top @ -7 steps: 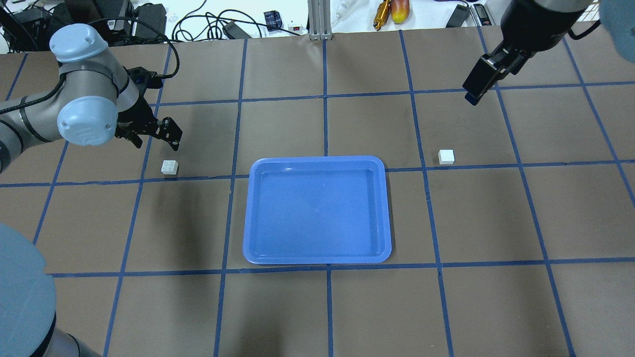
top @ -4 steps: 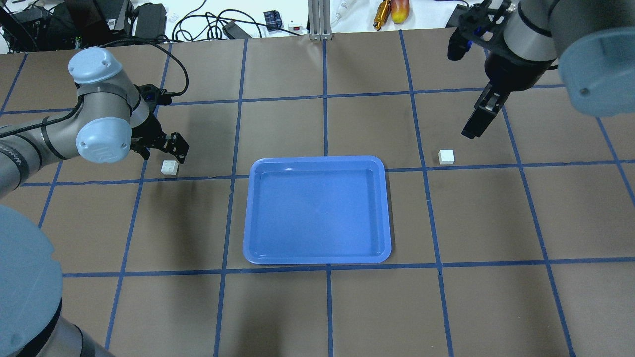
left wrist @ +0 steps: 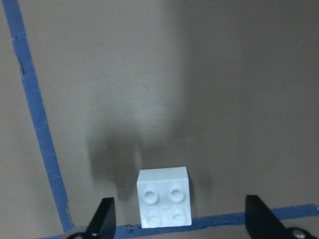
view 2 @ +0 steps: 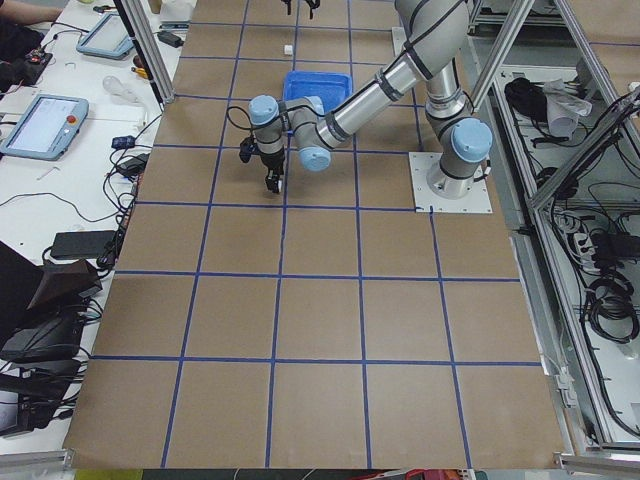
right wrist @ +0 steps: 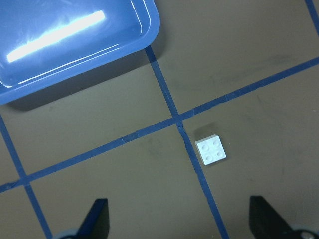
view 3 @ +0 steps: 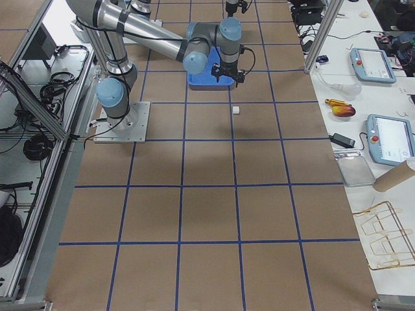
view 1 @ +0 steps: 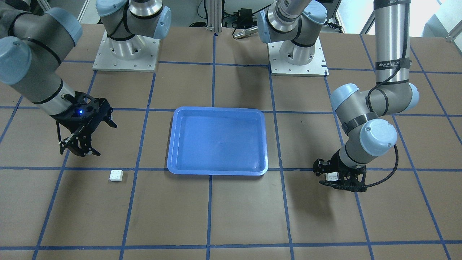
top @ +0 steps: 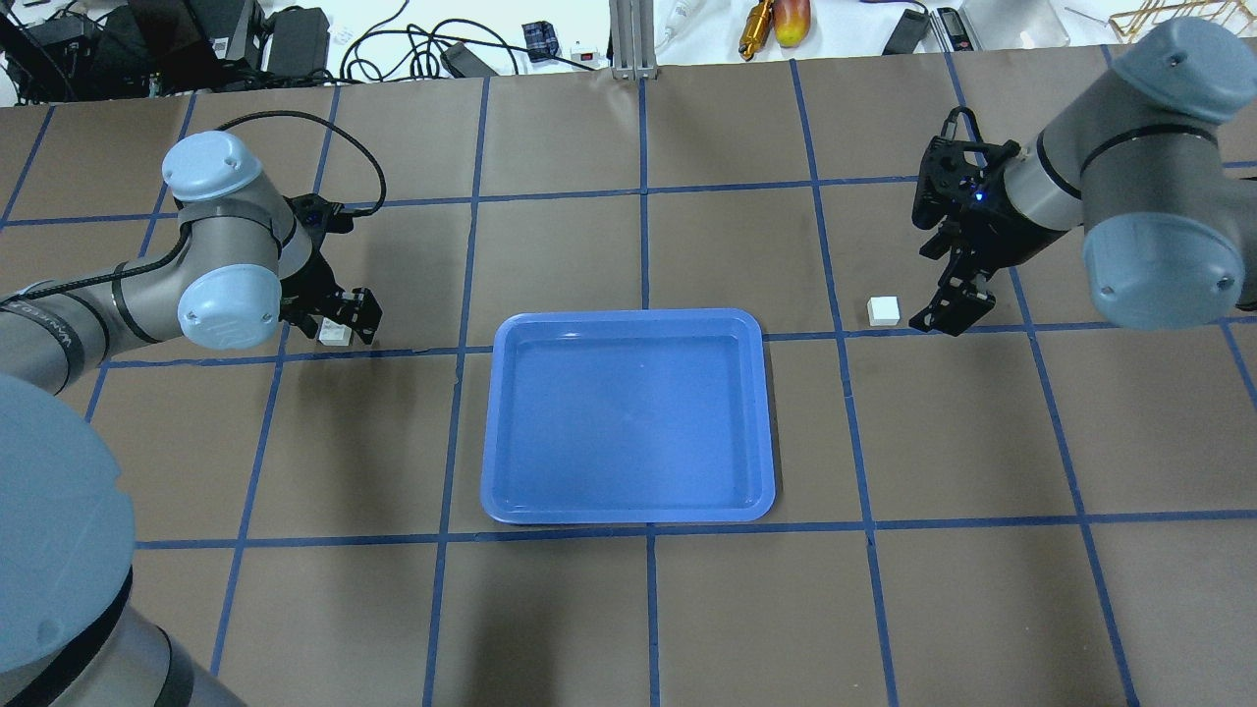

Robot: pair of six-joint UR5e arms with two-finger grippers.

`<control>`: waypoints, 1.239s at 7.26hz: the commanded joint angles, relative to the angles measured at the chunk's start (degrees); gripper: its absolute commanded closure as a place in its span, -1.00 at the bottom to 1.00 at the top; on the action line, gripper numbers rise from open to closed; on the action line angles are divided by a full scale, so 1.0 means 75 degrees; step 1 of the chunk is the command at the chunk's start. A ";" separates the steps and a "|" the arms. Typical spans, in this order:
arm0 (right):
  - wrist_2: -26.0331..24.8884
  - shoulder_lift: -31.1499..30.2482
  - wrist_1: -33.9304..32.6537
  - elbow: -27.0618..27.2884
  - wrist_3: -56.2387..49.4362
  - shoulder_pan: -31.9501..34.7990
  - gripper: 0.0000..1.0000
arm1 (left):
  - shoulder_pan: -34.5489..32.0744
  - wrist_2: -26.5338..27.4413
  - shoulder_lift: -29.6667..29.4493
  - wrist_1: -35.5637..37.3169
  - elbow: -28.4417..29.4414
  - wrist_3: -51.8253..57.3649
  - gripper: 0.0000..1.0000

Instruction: Assemble white blocks and place on blue tray

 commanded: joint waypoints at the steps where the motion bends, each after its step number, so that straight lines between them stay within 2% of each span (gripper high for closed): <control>1: 0.0547 0.1116 -0.1149 0.0131 -0.0976 -0.0492 -1.00 | 0.0055 0.0037 -0.0064 0.0032 0.0098 0.0011 -0.49; 2: 0.0745 0.1564 -0.1677 0.0143 -0.1349 -0.0609 -1.00 | 0.0171 0.0038 -0.0123 0.0055 0.0180 0.0000 -0.40; 3: 0.0898 0.1881 -0.1741 0.0108 -0.2038 -0.0622 -1.00 | 0.0207 0.0026 -0.0147 0.0079 0.0134 -0.0001 -0.27; 4: 0.1224 0.1966 -0.1753 0.0084 -0.2160 -0.0622 -1.00 | 0.0208 -0.0032 -0.0147 0.0079 0.0111 -0.0012 -0.22; 6: 0.1298 0.2281 -0.1741 -0.0021 -0.2898 -0.0622 -1.00 | 0.0208 -0.0056 -0.0112 0.0055 0.0063 -0.0036 0.13; 9: 0.1251 0.2295 -0.1660 0.0037 -0.2806 -0.0575 -1.00 | 0.0138 -0.0056 0.0121 0.0009 0.0133 -0.0106 0.38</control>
